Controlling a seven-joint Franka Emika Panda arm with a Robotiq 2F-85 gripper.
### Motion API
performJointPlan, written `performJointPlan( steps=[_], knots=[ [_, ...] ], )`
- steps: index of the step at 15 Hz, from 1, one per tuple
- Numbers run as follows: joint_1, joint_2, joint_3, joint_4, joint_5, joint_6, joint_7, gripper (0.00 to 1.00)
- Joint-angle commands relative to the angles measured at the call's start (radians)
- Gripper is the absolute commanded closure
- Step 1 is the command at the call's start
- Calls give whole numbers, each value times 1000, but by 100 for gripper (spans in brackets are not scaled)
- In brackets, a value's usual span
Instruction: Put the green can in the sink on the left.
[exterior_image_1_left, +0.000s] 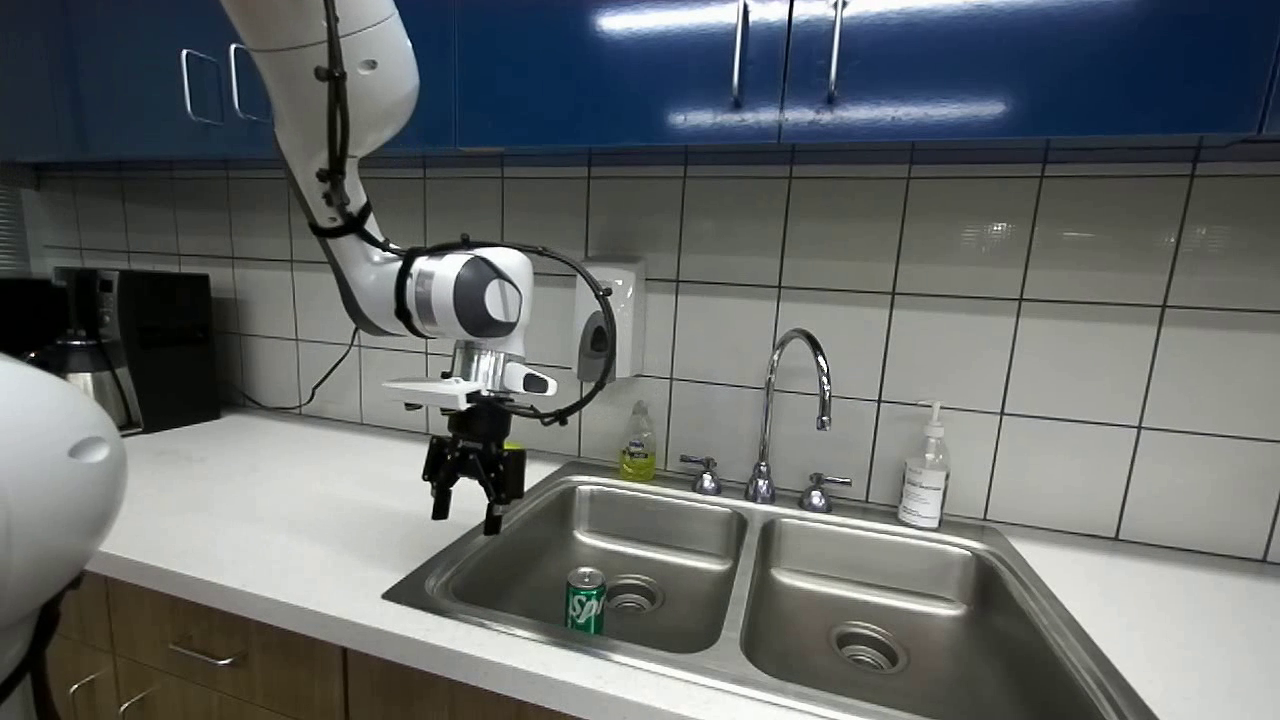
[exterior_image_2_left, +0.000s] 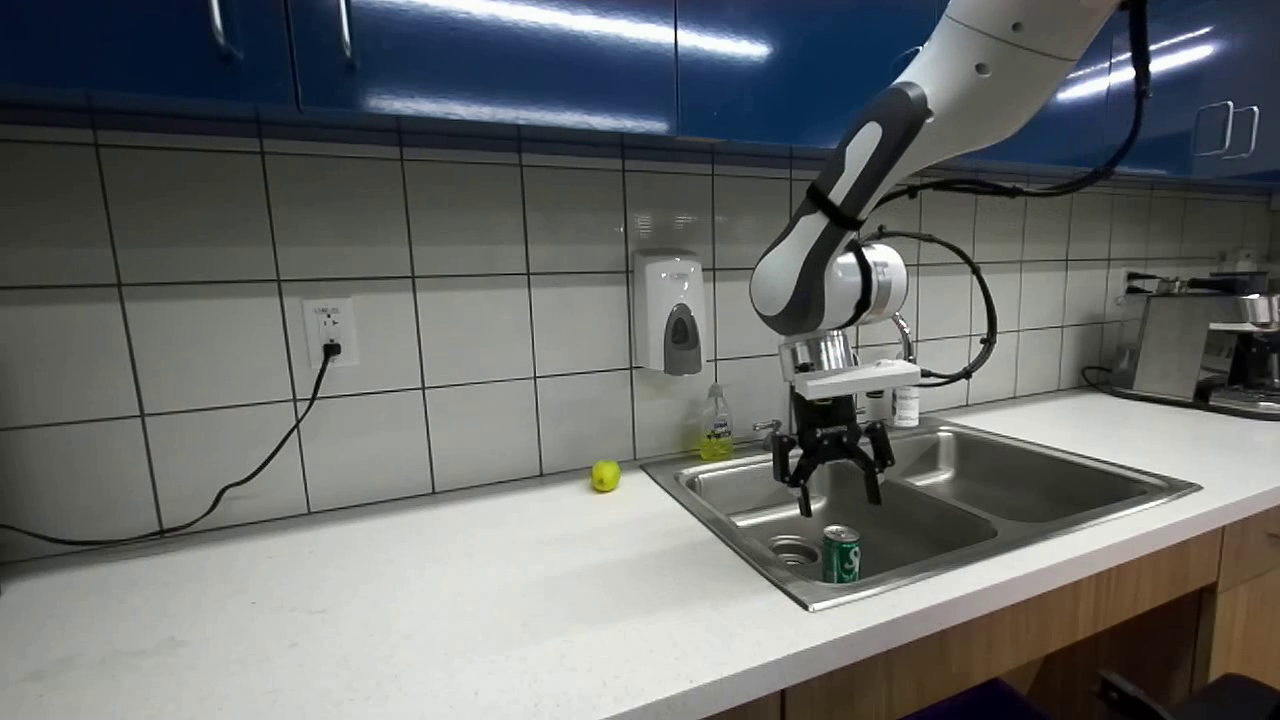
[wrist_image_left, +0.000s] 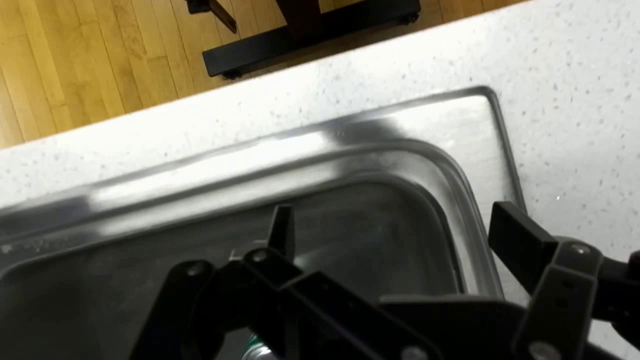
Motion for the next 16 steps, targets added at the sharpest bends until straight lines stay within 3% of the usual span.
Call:
performJointPlan(
  steps=[1,7,8,16],
  knots=[
    [1,-167,39,-138,-8,-37,24,0],
    [12,-345,99,-256,4,-94,-57,0],
    [0,-257,95,-208,2,-56,-42,0],
    [2,-317,106,-244,3,-72,-43,0]
  ],
)
